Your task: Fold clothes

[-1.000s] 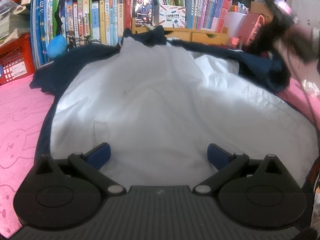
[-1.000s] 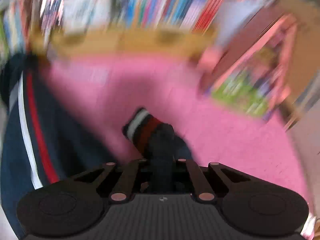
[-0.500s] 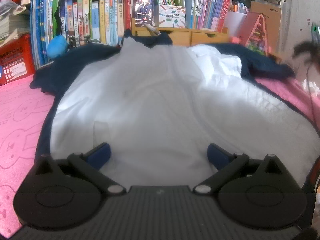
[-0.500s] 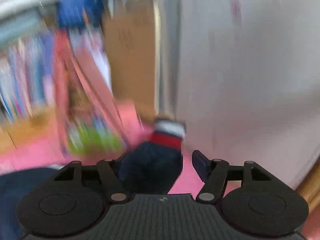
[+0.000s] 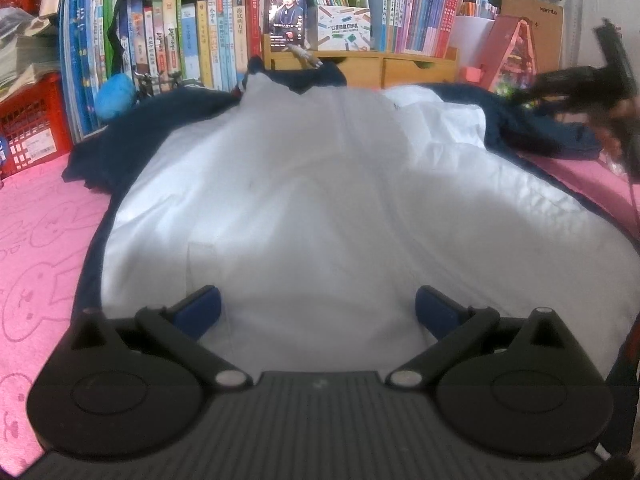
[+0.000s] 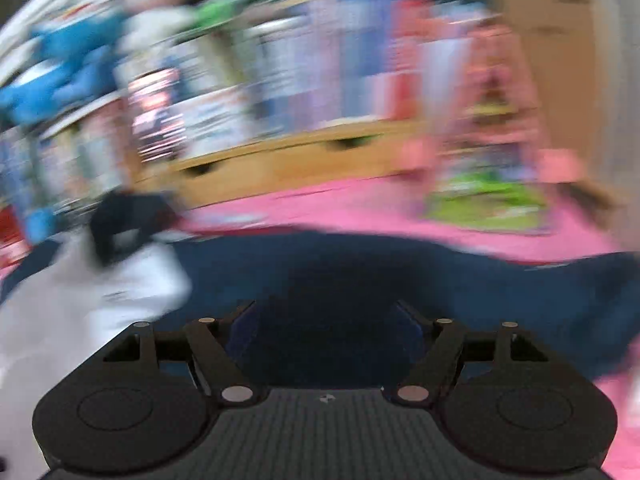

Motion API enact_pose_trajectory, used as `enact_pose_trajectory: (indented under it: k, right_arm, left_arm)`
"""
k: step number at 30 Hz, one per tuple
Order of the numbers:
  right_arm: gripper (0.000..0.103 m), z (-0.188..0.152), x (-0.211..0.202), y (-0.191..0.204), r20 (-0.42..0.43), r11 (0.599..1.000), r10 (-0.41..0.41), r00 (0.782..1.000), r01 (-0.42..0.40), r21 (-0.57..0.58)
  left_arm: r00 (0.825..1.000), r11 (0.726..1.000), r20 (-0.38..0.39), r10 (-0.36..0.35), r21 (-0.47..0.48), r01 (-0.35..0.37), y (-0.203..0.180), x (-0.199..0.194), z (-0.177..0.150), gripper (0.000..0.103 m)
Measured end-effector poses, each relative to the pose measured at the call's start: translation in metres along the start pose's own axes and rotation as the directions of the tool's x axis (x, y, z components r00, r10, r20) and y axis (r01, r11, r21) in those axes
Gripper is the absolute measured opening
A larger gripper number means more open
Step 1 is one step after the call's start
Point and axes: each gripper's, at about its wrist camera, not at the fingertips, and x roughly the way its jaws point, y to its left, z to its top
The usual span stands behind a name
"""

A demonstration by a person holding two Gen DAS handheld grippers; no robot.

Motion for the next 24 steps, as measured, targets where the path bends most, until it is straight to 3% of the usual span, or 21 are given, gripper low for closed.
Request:
enact_pose_trajectory:
  k: [3,4,7,9,11,12,13,14,17,19,21,23,24]
  right_arm:
    - [0.073,0.003,0.028,0.033,-0.035,0.994,0.107,0.994,-0.106,0.005]
    - [0.073,0.003,0.035,0.039,-0.047,0.995,0.104,0.994,-0.104,-0.008]
    - [0.072,-0.002,0.053,0.027,-0.081,0.998,-0.036,0.996,0.032,-0.06]
    - [0.071,-0.008,0.061,0.01,-0.096,0.984,-0.163,0.982,0.155,-0.086]
    - [0.08,-0.018,0.061,-0.014,-0.085,0.948,-0.31,0.947,0.301,-0.103]
    - [0.08,-0.019,0.058,-0.025,-0.074,0.917,-0.393,0.917,0.384,-0.112]
    - [0.076,-0.018,0.056,-0.034,-0.077,0.866,-0.495,0.865,0.485,-0.122]
    - [0.065,-0.013,0.048,-0.037,-0.074,0.854,-0.517,0.853,0.508,-0.108]
    - [0.061,0.007,0.02,-0.04,-0.048,0.877,-0.481,0.875,0.48,-0.033]
    - [0.061,0.024,0.006,-0.03,0.017,0.925,-0.381,0.924,0.381,0.014]
    - [0.063,0.039,0.018,-0.015,0.033,0.956,-0.292,0.956,0.292,0.004]
    - [0.086,0.054,0.042,-0.002,0.001,0.975,-0.222,0.975,0.222,-0.032]
    - [0.087,0.057,0.056,0.003,-0.026,0.976,-0.216,0.976,0.215,-0.036]
  left_arm:
    - [1.0,1.0,0.0,-0.002,0.001,0.002,0.001,0.0,0.0,0.103]
    - [1.0,1.0,0.0,-0.002,0.001,0.002,0.001,0.0,0.0,0.103]
    - [1.0,1.0,0.001,-0.003,-0.001,0.003,0.0,0.0,0.0,0.103]
    - [1.0,1.0,0.001,-0.004,-0.003,0.004,0.0,0.0,0.0,0.103]
    - [1.0,1.0,0.002,-0.006,-0.003,0.006,0.001,0.0,0.0,0.103]
    - [1.0,1.0,0.002,-0.007,-0.003,0.007,0.001,0.0,0.0,0.103]
    - [1.0,1.0,0.002,-0.008,-0.003,0.008,0.002,0.0,0.0,0.103]
    - [1.0,1.0,0.002,-0.009,-0.003,0.009,0.002,0.0,0.0,0.103]
    - [1.0,1.0,0.002,-0.011,-0.003,0.011,0.003,-0.001,0.0,0.103]
    - [1.0,1.0,0.001,-0.012,-0.002,0.012,0.004,-0.001,0.0,0.103]
    - [1.0,1.0,0.001,-0.012,-0.003,0.012,0.003,-0.001,0.0,0.103]
    - [1.0,1.0,0.001,-0.013,-0.005,0.013,0.003,-0.001,0.0,0.103]
    - [1.0,1.0,0.002,-0.014,-0.006,0.014,0.003,-0.001,0.0,0.103]
